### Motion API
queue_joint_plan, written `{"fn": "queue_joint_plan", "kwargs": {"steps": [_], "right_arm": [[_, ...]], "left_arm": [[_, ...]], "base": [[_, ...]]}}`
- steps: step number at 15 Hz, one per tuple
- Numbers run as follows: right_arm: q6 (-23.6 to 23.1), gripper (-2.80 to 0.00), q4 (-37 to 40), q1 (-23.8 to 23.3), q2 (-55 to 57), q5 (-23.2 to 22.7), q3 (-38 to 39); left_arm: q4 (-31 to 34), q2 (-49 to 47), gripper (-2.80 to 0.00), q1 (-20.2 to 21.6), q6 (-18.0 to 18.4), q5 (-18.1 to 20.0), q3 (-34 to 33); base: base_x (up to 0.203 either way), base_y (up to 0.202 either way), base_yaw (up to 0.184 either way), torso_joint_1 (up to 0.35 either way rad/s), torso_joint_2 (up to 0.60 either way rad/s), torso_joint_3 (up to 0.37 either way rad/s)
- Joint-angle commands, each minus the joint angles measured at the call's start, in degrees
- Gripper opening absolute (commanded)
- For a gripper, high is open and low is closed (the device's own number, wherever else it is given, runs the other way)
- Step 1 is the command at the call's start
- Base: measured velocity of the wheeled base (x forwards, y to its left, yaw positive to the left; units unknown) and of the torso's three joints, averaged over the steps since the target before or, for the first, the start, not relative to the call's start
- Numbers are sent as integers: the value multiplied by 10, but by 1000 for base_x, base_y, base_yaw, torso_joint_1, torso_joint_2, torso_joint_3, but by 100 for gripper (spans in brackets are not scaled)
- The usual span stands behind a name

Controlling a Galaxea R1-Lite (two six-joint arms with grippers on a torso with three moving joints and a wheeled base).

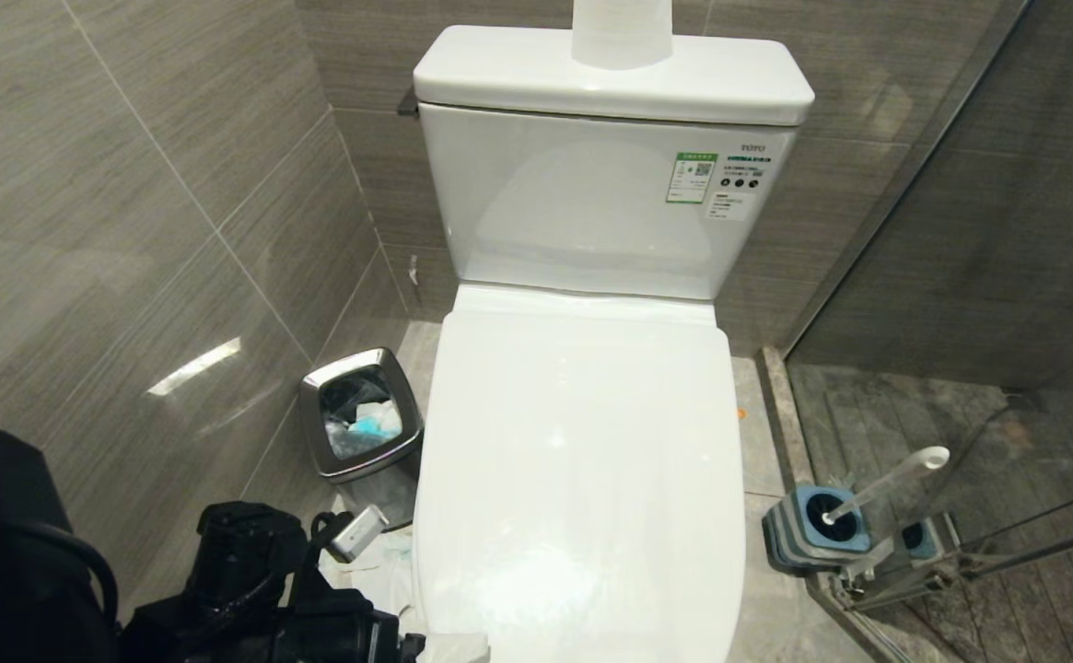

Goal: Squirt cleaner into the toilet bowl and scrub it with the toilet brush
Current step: Use the left hand to lift the toilet lid slightly

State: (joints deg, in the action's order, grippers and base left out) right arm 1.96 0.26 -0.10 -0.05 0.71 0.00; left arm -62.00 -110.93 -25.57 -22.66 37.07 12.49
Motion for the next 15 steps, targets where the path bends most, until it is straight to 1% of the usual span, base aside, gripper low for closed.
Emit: {"fn": "queue_joint_plan", "kwargs": {"steps": [1,3,6,7,11,12,15], "right_arm": [[1,-280,0,0,0,0,1],[1,-280,0,0,0,0,1],[1,-280,0,0,0,0,1],[1,-280,0,0,0,0,1],[1,-280,0,0,0,0,1],[1,-280,0,0,0,0,1],[1,-280,0,0,0,0,0]], "left_arm": [[-32,-1,0,-17,-42,7,-3],[-52,-1,0,-19,-72,7,-2],[-75,2,0,-16,-100,7,-3],[-90,5,0,-14,-118,7,-3],[-166,10,0,-11,-228,8,0],[-178,10,0,-9,-236,8,0],[-179,22,0,0,-238,8,-6]], "base": [[0,0,0,0,0,0],[0,0,0,0,0,0],[0,0,0,0,0,0],[0,0,0,0,0,0],[0,0,0,0,0,0],[0,0,0,0,0,0],[0,0,0,0,0,0]]}}
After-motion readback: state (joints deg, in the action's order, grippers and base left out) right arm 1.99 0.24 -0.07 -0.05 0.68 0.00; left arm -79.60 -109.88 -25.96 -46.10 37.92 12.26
